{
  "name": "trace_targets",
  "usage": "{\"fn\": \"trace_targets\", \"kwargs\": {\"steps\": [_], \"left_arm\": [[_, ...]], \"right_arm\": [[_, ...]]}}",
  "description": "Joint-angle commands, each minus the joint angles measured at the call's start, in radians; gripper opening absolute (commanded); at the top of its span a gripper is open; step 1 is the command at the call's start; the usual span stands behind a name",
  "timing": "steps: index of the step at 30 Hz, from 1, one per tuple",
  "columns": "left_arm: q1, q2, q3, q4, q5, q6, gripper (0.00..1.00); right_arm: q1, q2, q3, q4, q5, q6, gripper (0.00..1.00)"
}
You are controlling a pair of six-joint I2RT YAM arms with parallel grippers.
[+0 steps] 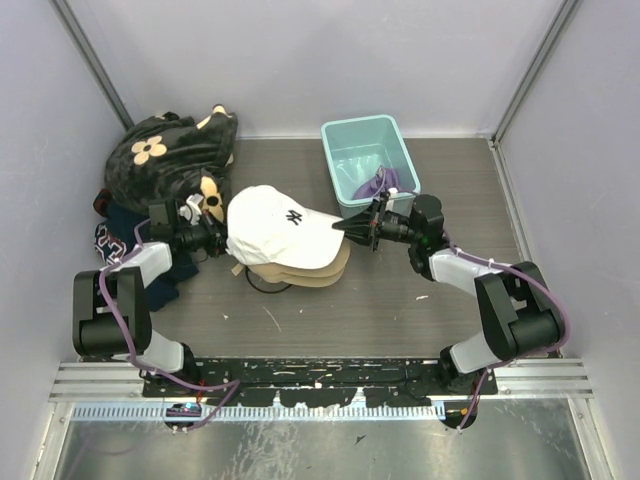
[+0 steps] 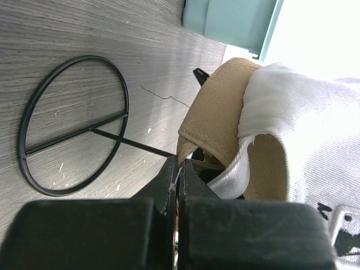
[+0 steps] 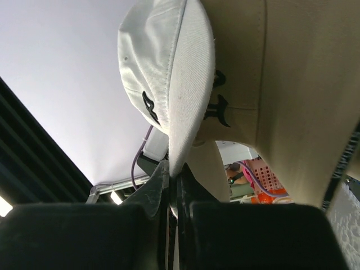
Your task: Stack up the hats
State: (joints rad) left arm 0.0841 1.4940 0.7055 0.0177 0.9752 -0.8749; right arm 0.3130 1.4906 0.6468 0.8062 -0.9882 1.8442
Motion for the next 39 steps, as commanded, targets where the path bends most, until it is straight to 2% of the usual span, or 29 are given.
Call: {"fn": "trace_targets", "kwargs": {"steps": [1, 6, 16, 24, 27, 32, 39], "left_arm": [[-0.013, 0.029, -0.014, -0.004, -0.033, 0.014, 0.00], [-0.016, 0.038, -0.012, -0.002, -0.036, 0.015, 0.00], [-0.017, 0.047, -0.024, -0.012, -0.038, 0.034, 0.00], [-0.018, 0.057, -0.029, -0.022, -0.048, 0.052, 0.00], [-0.018, 0.056, -0.030, -0.025, -0.047, 0.051, 0.00], [-0.006, 0.012, 0.005, -0.055, -0.039, 0.026, 0.00], [0.088, -0.081, 0.041, -0.072, 0.019, -0.019, 0.25]], "right_arm": [[0.003, -0.069, -0.032, -0.089, -0.079, -0.098, 0.01], [-0.003, -0.112, -0.065, -0.214, -0.088, -0.190, 0.01], [-0.048, -0.129, -0.188, -0.214, -0.054, -0.230, 0.01], [-0.055, -0.071, -0.170, -0.216, -0.065, -0.272, 0.01], [-0.055, -0.078, -0.142, -0.293, -0.068, -0.329, 0.01], [-0.054, -0.104, -0.032, -0.533, -0.070, -0.491, 0.01], [-0.054, -0.106, 0.026, -0.607, -0.076, -0.530, 0.01]]}}
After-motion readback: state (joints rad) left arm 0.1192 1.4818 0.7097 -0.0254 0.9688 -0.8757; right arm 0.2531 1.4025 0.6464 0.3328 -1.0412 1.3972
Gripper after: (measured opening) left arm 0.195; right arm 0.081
